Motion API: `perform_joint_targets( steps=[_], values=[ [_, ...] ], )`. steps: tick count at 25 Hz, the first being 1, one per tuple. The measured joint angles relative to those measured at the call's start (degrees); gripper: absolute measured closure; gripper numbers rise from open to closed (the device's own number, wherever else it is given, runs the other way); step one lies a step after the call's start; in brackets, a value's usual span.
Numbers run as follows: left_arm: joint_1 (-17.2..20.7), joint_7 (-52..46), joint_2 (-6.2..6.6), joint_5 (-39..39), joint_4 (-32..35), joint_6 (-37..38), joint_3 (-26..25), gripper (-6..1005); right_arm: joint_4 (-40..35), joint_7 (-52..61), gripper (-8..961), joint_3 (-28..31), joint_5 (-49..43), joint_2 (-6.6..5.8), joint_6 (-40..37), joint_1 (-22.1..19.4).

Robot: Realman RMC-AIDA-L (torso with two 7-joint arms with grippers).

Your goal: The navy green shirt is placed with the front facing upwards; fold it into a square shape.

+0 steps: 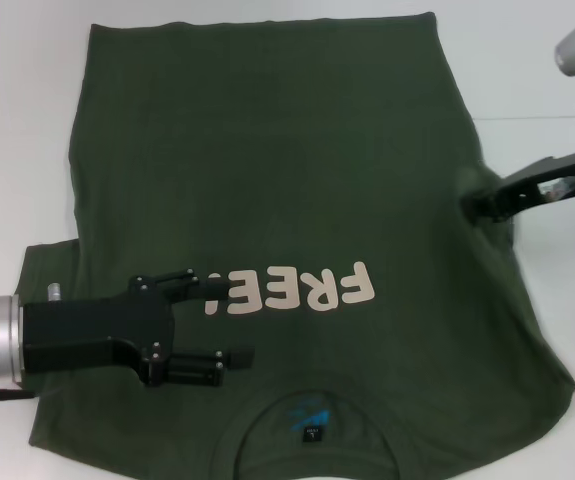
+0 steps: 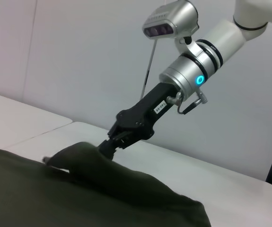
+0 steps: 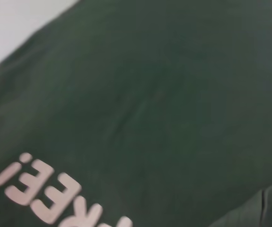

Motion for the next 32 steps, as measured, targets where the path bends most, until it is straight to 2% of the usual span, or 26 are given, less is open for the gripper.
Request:
perform_joint_targets(
  steps=[6, 13, 24, 32],
  values=[
    [0.15, -0.07, 0.00, -0.05, 0.00, -0.04, -0.02, 56, 2.81, -0.78, 924, -3.12, 2.38, 0.01, 2.97, 0.60],
    [0.28, -0.06, 0.00, -0.05, -0.01, -0.26, -0.02, 57, 6.94, -1.56, 921, -3.76, 2.86, 0.10, 4.52, 2.05],
    [0.40, -0.01, 0.00, -0.05, -0.01, -0.70, -0.01, 58, 7.57, -2.13, 917, -8.91, 6.00, 0.23, 4.31, 1.89],
    [0.40, 0.00, 0.00, -0.05, -0.01, -0.70, -0.01, 59, 8.88, -2.20, 913, -9.26, 6.08, 0.19, 4.72, 2.05]
  ],
)
